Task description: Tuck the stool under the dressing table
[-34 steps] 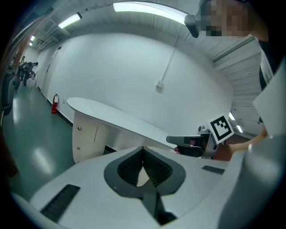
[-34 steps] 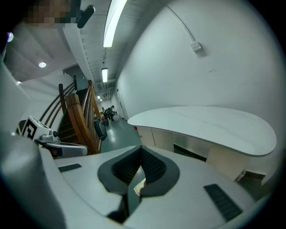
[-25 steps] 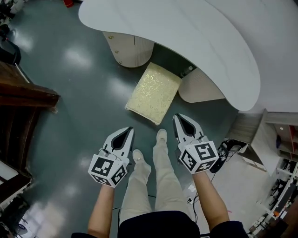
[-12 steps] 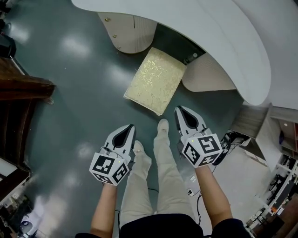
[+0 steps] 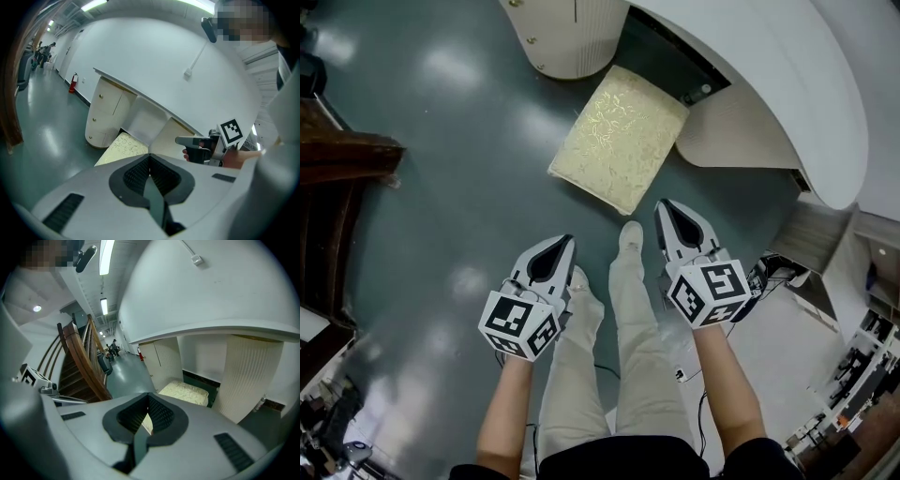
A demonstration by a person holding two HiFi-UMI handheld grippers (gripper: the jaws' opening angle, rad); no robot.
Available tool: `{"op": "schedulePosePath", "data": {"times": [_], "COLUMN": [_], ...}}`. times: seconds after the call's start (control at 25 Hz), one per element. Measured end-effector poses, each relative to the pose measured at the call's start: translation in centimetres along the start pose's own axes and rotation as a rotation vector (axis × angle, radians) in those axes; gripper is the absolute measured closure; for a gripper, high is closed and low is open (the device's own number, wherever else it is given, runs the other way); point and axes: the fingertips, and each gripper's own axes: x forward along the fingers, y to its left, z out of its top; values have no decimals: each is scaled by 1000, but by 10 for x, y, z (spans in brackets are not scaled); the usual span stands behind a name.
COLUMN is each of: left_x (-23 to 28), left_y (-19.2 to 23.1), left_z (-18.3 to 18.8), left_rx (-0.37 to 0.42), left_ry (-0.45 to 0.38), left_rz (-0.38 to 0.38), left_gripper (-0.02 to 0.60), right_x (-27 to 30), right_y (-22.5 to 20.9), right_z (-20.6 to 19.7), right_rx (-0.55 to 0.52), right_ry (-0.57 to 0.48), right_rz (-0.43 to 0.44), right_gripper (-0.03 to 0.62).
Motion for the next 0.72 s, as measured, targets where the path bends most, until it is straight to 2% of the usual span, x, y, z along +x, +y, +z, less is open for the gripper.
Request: {"op": "schedulePosePath", "data": {"times": [0.72], "left_x": [40], "left_y": [35], "left_z": [-55], "left_rx": [-41], "left_ry": [53], "left_rz": [32], "left_gripper": [573], "right_x": [38], "right_y": [-16], "right_z": [-67], "right_rx": [46], "right_ry": [61], "right_rz": [7], "right_gripper": [585]}}
